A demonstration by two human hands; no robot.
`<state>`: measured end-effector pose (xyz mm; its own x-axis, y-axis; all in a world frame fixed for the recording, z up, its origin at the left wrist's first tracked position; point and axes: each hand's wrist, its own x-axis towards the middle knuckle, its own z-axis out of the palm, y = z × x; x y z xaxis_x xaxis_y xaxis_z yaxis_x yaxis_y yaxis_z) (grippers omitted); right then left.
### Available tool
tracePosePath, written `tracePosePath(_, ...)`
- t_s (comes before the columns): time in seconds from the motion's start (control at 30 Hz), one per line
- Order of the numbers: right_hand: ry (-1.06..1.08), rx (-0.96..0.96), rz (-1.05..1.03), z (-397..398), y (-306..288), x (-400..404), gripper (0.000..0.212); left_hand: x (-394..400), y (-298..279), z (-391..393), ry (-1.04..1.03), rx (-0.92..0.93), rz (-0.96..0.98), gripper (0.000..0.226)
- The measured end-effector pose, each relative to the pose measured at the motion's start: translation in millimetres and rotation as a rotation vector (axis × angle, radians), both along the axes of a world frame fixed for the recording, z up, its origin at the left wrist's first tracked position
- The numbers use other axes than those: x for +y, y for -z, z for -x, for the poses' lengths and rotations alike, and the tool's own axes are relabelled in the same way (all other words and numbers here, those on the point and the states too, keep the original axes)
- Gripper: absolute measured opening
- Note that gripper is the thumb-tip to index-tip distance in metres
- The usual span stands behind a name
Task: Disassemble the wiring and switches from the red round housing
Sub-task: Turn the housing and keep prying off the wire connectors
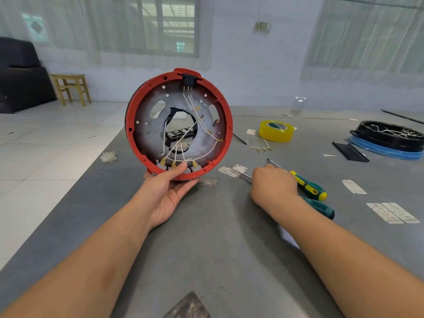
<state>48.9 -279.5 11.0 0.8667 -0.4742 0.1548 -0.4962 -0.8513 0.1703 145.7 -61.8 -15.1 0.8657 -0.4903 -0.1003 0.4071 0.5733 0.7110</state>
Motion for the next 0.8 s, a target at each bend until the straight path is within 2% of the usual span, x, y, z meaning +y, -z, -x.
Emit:
tracePosePath(0.13, 0.025, 0.072, -0.019, 8, -8, -1, 0.027, 0, 0, 0, -0.011, 0.010, 0.010, 0.052)
tracePosePath(0.37, -0.101, -0.013, -0.105, 6, -4, 3, 0.008, 0, -1, -1, -0.059, 0.032, 0.032, 0.053)
tracePosePath(0.47, -0.141, -0.125, -0.167, 1, -4, 5, 0.007, 1, -1, -5, -0.168, 0.043, 0.087, 0.064)
tracePosePath(0.57, -0.168, -0.380, -0.266, -1, -7, 6, 0.006, 4, -1, -9, -0.247, 0.054, 0.098, 0.067)
tracePosePath(0.63, -0.247, -0.624, -0.449, -1, -12, 8, 0.013, 4, -1, -10, -0.239, 0.067, 0.087, 0.065)
tracePosePath(0.7, -0.334, -0.854, -0.726, -4, -18, 14, 0.014, 3, -1, -10, -0.217, 0.079, 0.076, 0.062)
tracePosePath(0.8, -0.407, -1.055, -1.194, -9, -21, 28, 0.011, 2, -1, -10, -0.213, 0.079, 0.072, 0.062)
